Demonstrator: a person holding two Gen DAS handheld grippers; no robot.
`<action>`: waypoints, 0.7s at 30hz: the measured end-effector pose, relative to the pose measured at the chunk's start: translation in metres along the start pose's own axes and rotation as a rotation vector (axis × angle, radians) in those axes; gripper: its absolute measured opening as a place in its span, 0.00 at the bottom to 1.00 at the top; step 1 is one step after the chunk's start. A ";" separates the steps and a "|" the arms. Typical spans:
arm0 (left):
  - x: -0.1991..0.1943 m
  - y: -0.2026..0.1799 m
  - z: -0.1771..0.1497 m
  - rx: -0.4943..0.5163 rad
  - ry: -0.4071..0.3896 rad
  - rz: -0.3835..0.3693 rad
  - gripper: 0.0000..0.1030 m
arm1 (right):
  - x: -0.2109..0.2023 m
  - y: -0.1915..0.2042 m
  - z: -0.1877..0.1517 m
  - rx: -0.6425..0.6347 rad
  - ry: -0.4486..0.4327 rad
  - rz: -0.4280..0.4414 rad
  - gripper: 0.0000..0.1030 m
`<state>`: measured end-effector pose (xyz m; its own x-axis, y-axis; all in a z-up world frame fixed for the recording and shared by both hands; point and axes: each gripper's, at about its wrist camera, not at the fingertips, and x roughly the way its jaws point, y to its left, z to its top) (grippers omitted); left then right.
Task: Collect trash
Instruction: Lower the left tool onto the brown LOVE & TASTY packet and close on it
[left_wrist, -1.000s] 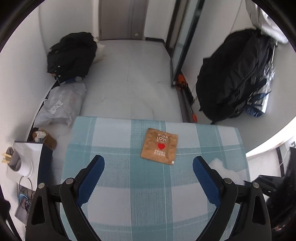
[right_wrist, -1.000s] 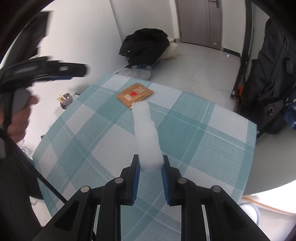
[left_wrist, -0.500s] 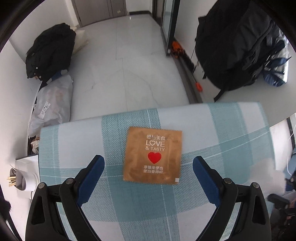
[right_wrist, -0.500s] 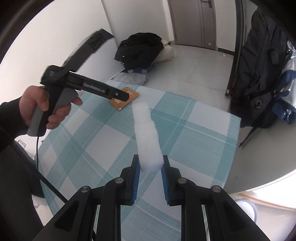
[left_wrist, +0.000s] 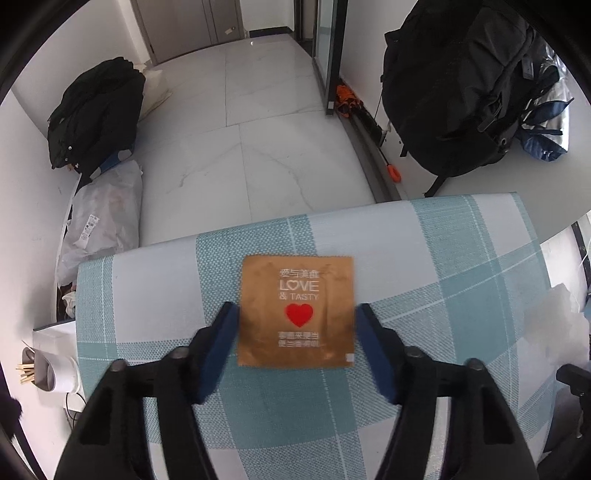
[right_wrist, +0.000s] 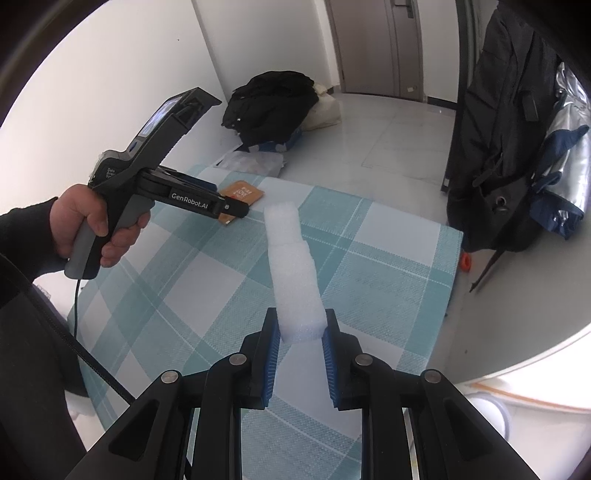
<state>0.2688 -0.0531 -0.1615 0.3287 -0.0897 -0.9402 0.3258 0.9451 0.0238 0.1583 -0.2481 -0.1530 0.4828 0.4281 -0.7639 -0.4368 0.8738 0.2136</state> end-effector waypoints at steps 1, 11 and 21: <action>0.000 0.000 0.000 -0.005 -0.003 0.001 0.57 | -0.001 0.000 0.000 -0.002 -0.001 0.000 0.21; -0.005 0.003 -0.014 -0.051 0.006 -0.004 0.41 | -0.009 0.007 0.000 -0.023 -0.024 0.001 0.21; -0.019 0.008 -0.037 -0.147 -0.002 -0.015 0.21 | -0.014 0.010 -0.004 -0.006 -0.022 -0.010 0.21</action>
<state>0.2329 -0.0321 -0.1560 0.3264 -0.1046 -0.9394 0.1976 0.9795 -0.0404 0.1440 -0.2463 -0.1427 0.5035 0.4240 -0.7528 -0.4361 0.8769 0.2022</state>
